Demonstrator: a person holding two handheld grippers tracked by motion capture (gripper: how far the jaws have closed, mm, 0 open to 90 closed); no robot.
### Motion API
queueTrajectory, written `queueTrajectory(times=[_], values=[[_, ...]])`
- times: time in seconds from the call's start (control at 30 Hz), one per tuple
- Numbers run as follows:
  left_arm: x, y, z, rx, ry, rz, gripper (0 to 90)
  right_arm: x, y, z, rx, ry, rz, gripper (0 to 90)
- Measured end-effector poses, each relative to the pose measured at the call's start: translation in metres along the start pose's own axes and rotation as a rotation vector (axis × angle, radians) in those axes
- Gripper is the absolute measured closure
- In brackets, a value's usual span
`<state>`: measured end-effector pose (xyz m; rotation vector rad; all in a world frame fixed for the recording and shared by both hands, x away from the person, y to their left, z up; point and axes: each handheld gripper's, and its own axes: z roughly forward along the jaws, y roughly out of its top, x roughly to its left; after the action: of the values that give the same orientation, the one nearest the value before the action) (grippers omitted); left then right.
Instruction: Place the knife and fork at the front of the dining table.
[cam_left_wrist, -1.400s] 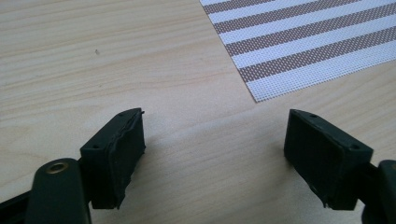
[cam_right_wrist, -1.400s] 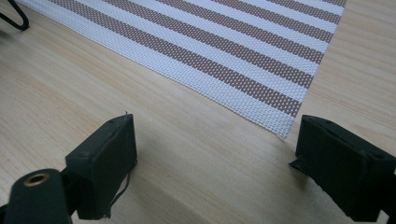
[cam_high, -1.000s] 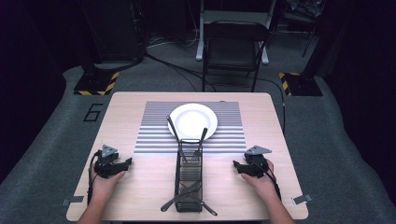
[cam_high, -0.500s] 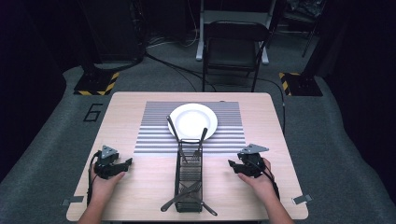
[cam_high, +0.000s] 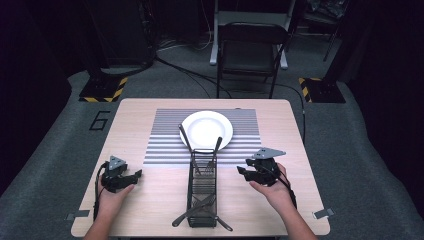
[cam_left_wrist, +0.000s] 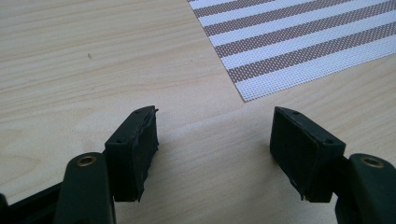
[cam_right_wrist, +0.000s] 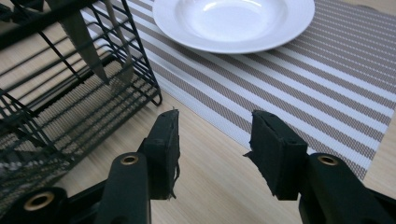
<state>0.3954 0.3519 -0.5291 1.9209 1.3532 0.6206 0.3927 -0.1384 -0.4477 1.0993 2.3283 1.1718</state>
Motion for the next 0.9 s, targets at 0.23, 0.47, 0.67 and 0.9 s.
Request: queueTrajectory(times=[0.23, 0.47, 0.67, 0.9], values=[[0.000, 0.000, -0.001, 0.009, -0.006, 0.002, 32.0, 0.009, 0.019, -0.005, -0.016, 0.047, -0.013, 55.2], [0.000, 0.000, -0.001, 0.009, -0.009, 0.005, 32.1, 0.017, 0.037, -0.007, -0.034, 0.081, -0.033, 59.4], [0.000, 0.000, -0.001, 0.009, -0.010, 0.007, 32.1, 0.022, 0.047, -0.006, -0.035, 0.097, -0.043, 63.5], [0.000, 0.000, -0.001, 0.010, -0.011, 0.007, 32.1, 0.026, 0.057, -0.004, -0.042, 0.127, -0.047, 64.1]])
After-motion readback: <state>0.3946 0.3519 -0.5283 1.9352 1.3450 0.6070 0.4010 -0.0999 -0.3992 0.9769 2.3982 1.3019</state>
